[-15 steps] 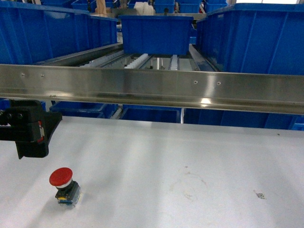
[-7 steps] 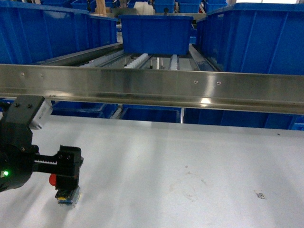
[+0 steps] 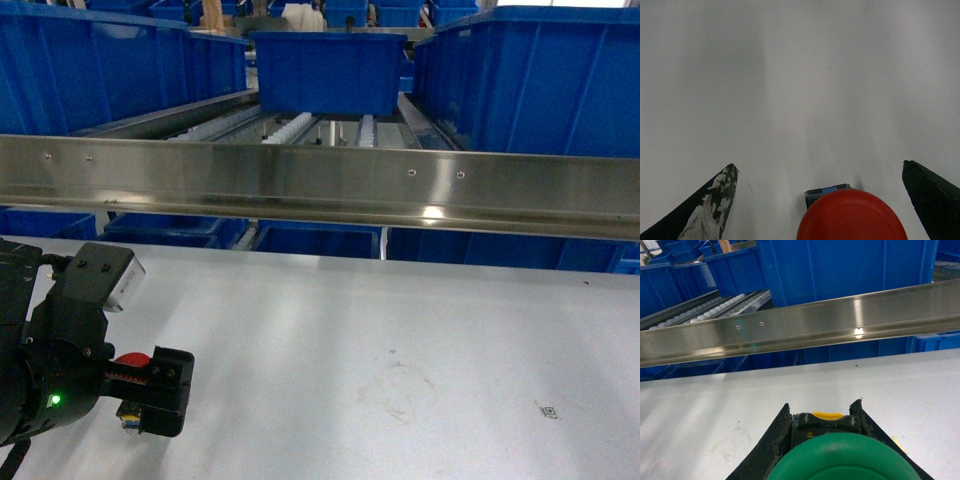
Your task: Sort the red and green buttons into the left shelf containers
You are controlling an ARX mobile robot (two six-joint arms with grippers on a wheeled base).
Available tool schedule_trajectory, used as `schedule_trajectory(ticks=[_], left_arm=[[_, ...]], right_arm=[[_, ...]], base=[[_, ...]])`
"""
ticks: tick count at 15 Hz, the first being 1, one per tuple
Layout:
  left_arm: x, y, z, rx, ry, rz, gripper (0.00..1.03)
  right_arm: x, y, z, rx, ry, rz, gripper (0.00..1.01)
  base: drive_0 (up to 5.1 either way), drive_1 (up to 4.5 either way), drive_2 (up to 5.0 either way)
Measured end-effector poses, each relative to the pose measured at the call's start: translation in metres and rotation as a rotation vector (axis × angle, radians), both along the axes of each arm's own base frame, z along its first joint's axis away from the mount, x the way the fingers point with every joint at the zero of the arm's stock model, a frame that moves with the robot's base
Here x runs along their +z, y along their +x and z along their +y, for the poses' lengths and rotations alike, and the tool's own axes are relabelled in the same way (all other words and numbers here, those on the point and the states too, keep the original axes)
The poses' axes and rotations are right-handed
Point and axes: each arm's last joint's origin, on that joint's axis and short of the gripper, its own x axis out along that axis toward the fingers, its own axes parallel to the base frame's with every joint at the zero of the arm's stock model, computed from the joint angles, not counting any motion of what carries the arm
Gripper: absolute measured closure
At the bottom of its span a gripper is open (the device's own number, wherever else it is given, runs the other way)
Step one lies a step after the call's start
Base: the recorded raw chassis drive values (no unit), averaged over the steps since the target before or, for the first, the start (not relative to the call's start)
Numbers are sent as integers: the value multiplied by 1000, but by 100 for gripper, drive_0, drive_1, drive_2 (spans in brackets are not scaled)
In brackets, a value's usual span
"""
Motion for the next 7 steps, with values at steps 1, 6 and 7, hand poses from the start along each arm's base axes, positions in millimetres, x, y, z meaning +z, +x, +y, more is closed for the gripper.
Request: schedule_trajectory(ticks=[1, 6, 7], left_arm=[[0, 1, -1, -6, -6, -17, 5], [-5, -2, -10, -32, 1, 1, 57], [-5, -2, -9, -26, 6, 3, 68]], right_arm=[[0, 0, 0, 0, 0, 0, 73], [0, 0, 0, 0, 0, 0, 73], [0, 0, 0, 0, 0, 0, 73]], base=[[0, 0, 0], [0, 0, 0], [0, 0, 0]])
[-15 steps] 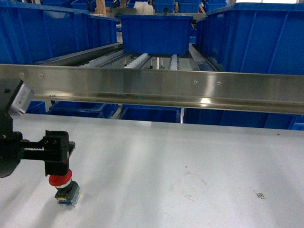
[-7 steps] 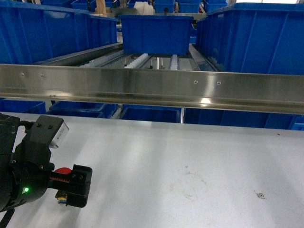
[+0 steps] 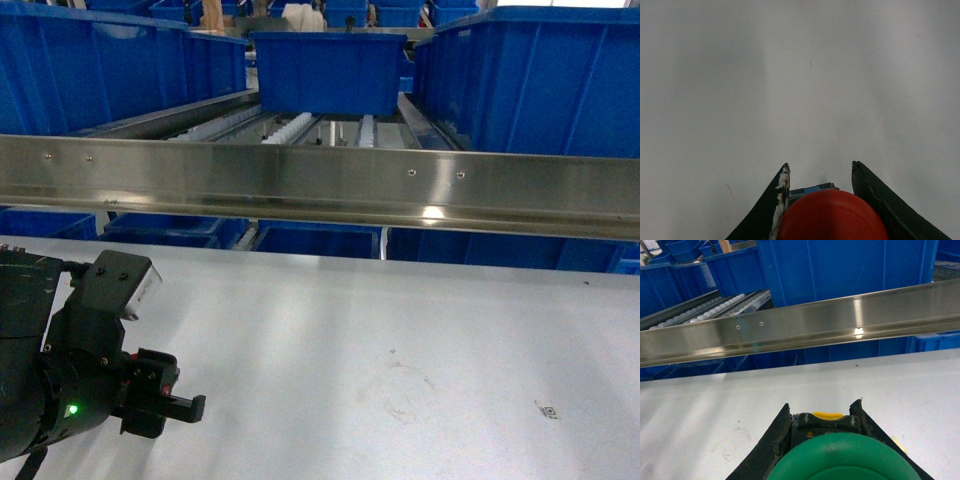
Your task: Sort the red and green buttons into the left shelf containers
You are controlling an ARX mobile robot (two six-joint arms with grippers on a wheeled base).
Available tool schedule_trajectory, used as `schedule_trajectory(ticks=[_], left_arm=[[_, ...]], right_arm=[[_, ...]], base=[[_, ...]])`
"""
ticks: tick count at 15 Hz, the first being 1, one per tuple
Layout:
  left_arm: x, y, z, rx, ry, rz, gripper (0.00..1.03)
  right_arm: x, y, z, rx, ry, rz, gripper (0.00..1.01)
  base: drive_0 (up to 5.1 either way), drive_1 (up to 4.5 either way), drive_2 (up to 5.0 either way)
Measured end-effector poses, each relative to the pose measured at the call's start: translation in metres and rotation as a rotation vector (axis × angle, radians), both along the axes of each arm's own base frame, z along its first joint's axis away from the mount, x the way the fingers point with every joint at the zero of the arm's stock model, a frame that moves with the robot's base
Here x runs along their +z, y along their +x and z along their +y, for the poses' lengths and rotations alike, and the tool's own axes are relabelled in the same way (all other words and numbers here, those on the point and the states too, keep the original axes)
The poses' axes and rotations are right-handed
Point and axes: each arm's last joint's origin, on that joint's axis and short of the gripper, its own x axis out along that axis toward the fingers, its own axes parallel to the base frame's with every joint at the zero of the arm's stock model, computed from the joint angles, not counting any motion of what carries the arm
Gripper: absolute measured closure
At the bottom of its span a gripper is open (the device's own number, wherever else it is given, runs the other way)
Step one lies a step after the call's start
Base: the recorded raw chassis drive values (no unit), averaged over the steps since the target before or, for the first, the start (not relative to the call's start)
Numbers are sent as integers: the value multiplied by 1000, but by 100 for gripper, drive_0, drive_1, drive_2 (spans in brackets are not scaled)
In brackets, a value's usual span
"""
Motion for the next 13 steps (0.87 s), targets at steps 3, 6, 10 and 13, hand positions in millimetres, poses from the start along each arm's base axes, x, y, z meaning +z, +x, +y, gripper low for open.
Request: schedule_trajectory(ticks=[3, 6, 10, 13], left_arm=[[0, -2, 3, 7, -9, 5, 71], [33, -12, 17, 10, -72, -96, 71], [130, -39, 44, 0, -166, -451, 72], [156, -61, 45, 10, -177, -561, 72]], right_arm=[[0, 0, 0, 0, 0, 0, 73], [0, 0, 0, 0, 0, 0, 73], [0, 0, 0, 0, 0, 0, 73], [0, 0, 0, 0, 0, 0, 73]], base=[[0, 0, 0], [0, 0, 0], [0, 0, 0], [0, 0, 0]])
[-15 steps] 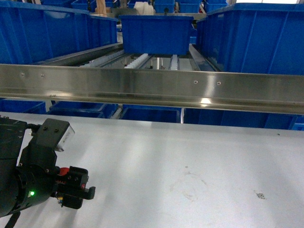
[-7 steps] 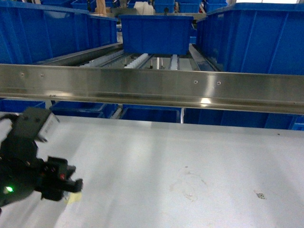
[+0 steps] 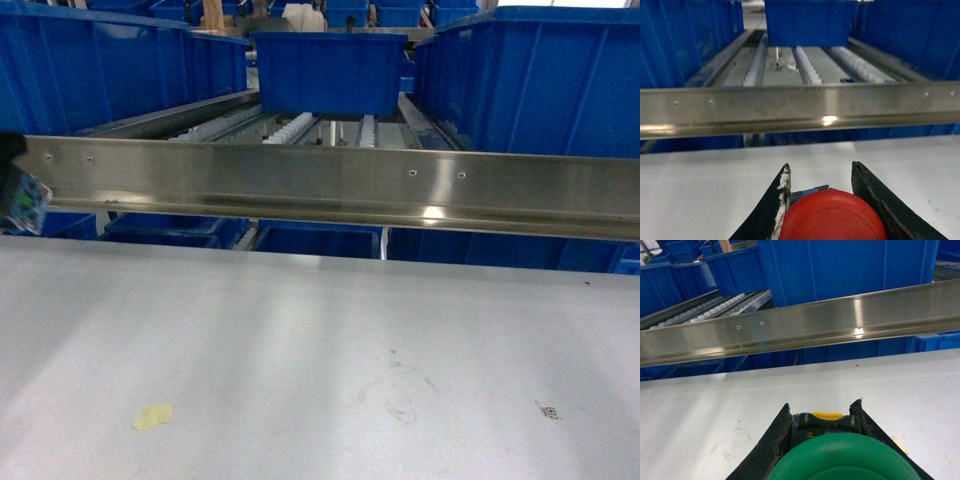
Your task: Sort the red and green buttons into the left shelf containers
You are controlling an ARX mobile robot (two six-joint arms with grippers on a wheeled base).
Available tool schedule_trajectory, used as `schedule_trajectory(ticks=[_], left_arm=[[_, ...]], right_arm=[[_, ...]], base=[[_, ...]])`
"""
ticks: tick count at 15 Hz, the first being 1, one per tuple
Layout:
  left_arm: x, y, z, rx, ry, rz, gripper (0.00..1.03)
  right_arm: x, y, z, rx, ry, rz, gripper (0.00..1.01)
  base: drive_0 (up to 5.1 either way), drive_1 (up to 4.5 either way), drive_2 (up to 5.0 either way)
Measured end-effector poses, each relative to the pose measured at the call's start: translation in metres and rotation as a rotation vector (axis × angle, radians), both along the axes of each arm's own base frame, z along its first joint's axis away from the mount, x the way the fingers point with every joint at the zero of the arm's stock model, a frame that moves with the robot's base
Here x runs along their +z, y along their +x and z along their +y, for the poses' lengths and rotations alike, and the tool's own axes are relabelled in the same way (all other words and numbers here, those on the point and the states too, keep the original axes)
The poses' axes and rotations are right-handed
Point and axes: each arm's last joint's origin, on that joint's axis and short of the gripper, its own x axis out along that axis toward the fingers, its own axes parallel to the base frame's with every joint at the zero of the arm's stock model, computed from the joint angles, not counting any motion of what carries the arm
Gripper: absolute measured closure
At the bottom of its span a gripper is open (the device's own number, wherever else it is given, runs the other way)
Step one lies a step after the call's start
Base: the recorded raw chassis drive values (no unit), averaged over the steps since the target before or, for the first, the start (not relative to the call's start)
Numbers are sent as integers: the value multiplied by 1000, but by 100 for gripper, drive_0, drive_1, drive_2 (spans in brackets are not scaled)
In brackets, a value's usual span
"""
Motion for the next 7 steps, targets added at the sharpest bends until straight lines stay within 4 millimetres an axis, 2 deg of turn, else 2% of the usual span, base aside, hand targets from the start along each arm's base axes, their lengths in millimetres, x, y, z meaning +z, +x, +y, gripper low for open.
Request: schedule_trajectory(ticks=[3, 6, 7], left_arm=[[12, -14, -4, -17, -12, -31, 72], [36, -54, -20, -31, -62, -88, 72], [42, -60, -23, -51, -79, -126, 72]], right_arm=[[0, 0, 0, 0, 0, 0, 73], [0, 0, 0, 0, 0, 0, 73], [0, 0, 0, 0, 0, 0, 73]], base=[[0, 0, 0], [0, 0, 0], [0, 0, 0]])
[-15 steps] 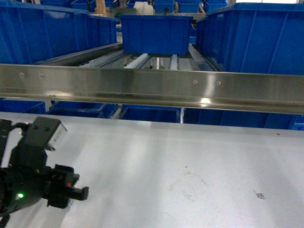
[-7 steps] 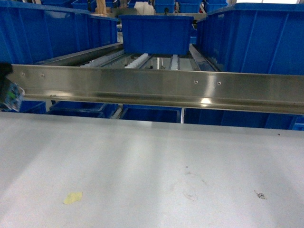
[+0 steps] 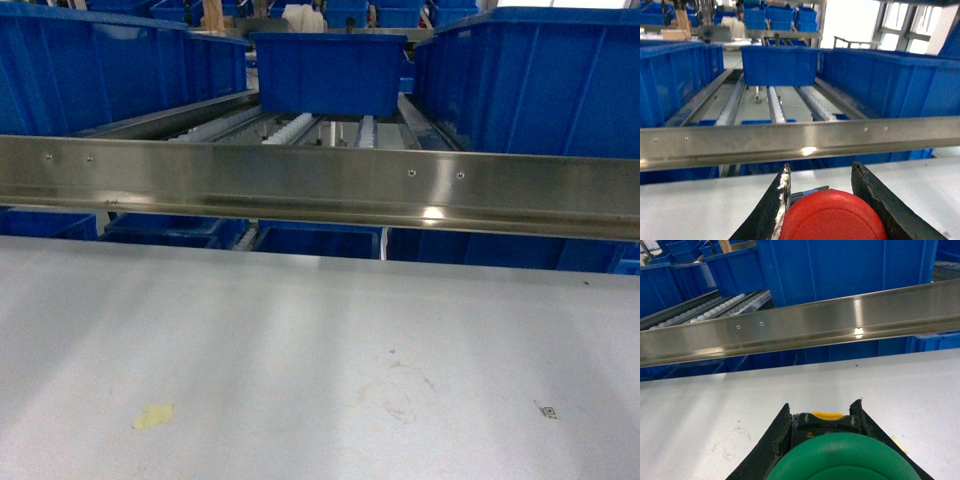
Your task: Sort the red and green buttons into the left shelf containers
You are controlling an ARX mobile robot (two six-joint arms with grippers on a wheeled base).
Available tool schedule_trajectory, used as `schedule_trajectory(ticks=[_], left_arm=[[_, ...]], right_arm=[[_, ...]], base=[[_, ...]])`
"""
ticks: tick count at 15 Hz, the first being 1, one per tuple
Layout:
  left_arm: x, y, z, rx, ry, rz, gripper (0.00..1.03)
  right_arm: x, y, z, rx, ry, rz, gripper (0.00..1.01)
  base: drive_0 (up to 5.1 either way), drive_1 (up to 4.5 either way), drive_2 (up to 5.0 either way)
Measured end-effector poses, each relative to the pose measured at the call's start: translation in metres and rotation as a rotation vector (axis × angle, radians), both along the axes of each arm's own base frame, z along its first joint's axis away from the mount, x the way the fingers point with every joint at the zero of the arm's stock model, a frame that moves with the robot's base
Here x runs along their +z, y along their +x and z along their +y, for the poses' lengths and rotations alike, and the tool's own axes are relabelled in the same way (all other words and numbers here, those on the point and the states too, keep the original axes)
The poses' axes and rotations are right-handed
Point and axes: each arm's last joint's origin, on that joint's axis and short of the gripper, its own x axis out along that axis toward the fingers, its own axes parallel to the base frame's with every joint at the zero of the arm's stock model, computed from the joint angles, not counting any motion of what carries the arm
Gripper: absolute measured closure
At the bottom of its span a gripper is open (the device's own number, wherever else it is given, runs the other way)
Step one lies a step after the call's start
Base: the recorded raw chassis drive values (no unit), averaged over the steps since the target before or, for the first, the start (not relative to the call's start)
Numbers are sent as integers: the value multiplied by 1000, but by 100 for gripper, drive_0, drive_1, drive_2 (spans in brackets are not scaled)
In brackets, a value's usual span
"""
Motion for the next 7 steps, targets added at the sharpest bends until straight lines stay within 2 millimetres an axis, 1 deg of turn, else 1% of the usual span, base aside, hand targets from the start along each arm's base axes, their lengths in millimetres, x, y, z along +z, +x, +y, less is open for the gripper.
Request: schedule_trajectory(ticks=[1, 2, 5, 7], left_arm=[[1, -1, 0, 1, -11, -7, 72], [-5, 2, 1, 19, -12, 32, 72], [-4, 1, 1, 15, -13, 24, 72], [-3, 1, 1, 15, -14, 21, 72]], right_arm=[[0, 0, 0, 0, 0, 0, 73], [0, 0, 0, 0, 0, -1, 73], [0, 0, 0, -3, -1, -2, 73], [0, 0, 0, -3, 0, 2, 73]], base=[[0, 0, 0], [-476, 108, 368], [-462, 69, 389], [-492, 249, 249]])
